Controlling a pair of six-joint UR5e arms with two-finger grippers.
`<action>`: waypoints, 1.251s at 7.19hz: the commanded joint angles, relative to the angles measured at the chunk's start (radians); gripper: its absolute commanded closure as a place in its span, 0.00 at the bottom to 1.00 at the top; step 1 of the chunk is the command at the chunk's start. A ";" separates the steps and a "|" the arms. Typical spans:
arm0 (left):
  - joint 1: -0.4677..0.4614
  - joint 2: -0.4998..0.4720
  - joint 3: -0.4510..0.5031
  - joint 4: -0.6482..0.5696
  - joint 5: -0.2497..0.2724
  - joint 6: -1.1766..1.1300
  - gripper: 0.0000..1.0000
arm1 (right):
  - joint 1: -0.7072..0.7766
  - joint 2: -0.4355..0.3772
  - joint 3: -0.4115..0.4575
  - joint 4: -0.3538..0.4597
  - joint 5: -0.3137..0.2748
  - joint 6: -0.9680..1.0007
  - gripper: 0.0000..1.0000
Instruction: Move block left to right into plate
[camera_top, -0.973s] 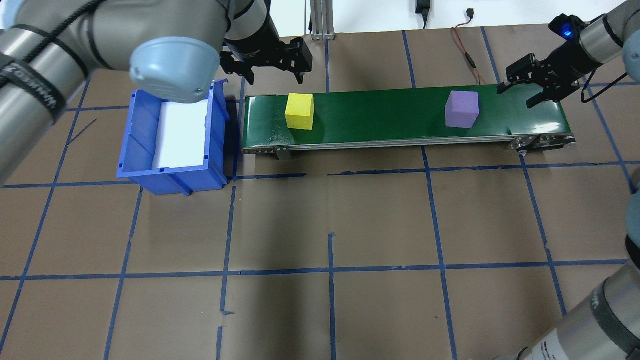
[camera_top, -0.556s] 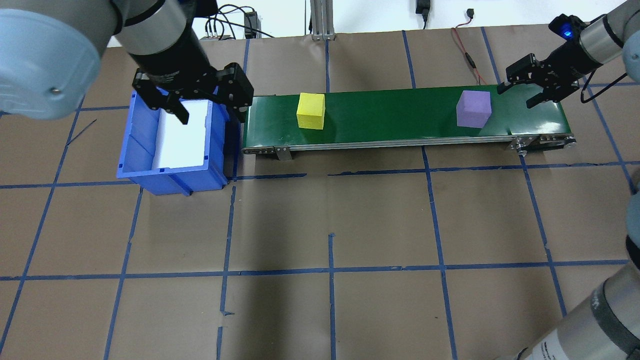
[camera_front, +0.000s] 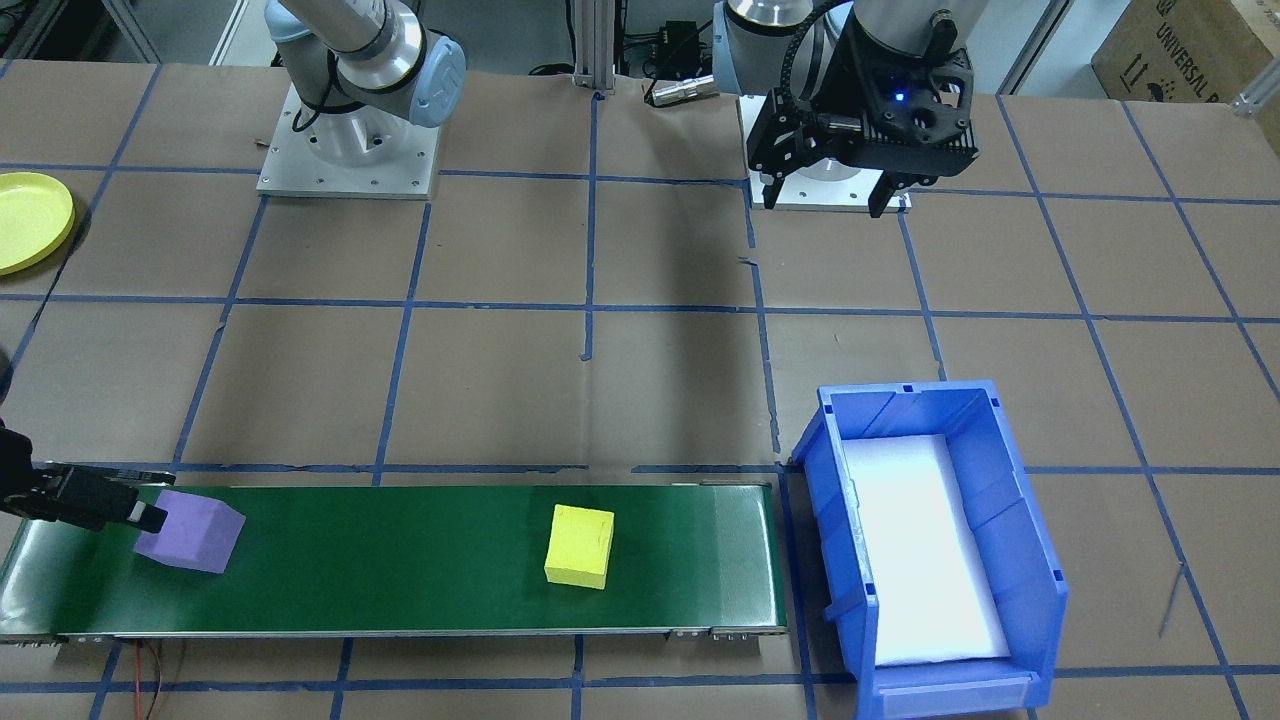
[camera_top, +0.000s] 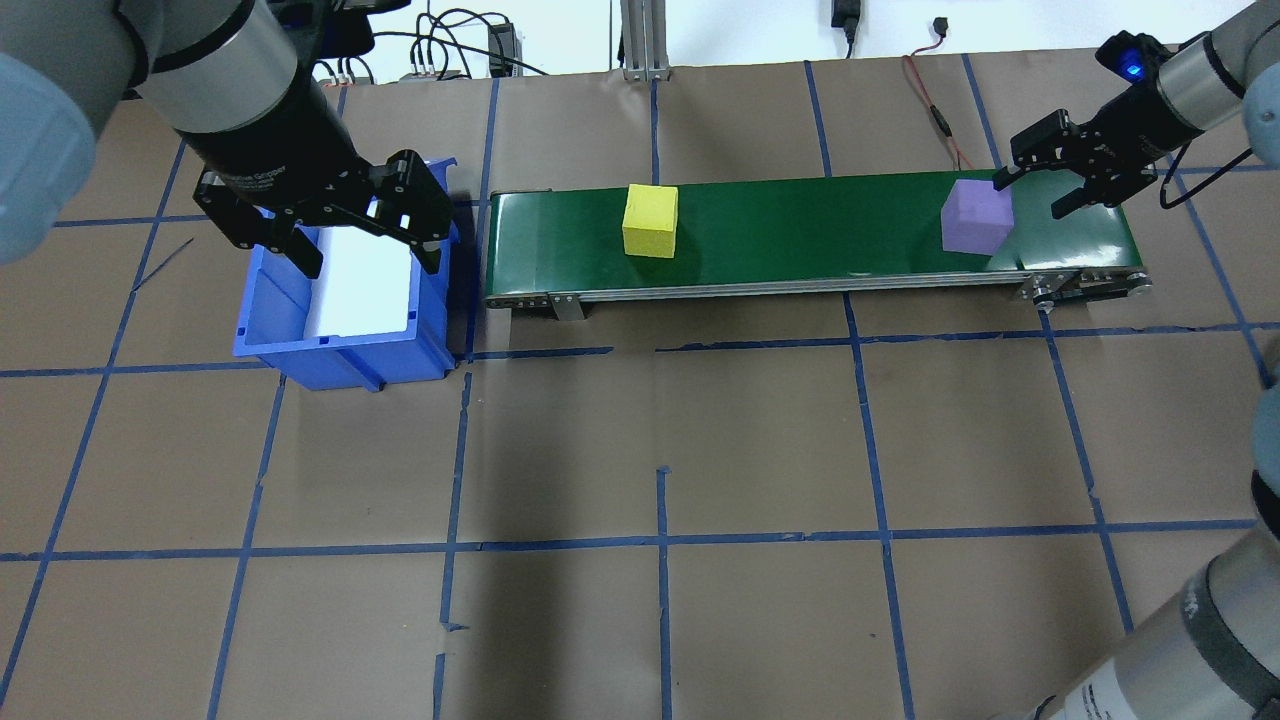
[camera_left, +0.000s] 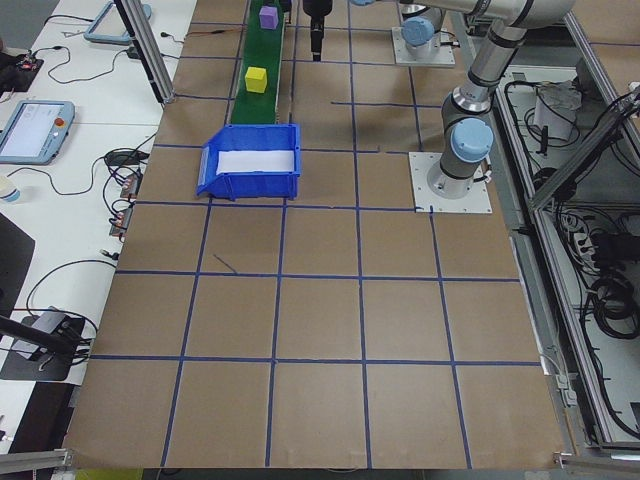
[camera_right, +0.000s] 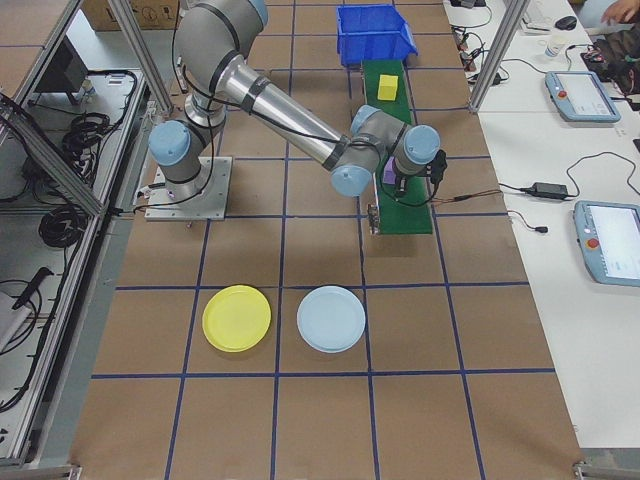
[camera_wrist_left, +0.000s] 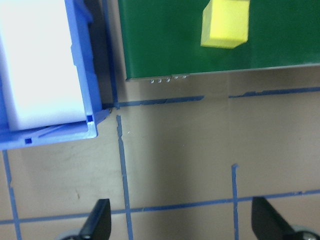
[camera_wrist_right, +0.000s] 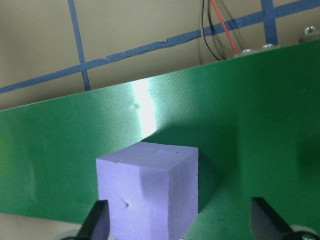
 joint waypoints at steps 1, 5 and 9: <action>0.082 -0.002 -0.006 0.102 -0.001 0.018 0.00 | 0.000 0.002 -0.001 -0.003 0.000 0.003 0.00; 0.084 -0.002 -0.007 0.119 0.002 0.025 0.00 | 0.000 0.034 -0.003 -0.059 -0.060 0.006 0.00; 0.075 0.002 -0.007 0.107 0.001 0.026 0.00 | 0.000 0.057 0.006 -0.071 -0.094 0.006 0.25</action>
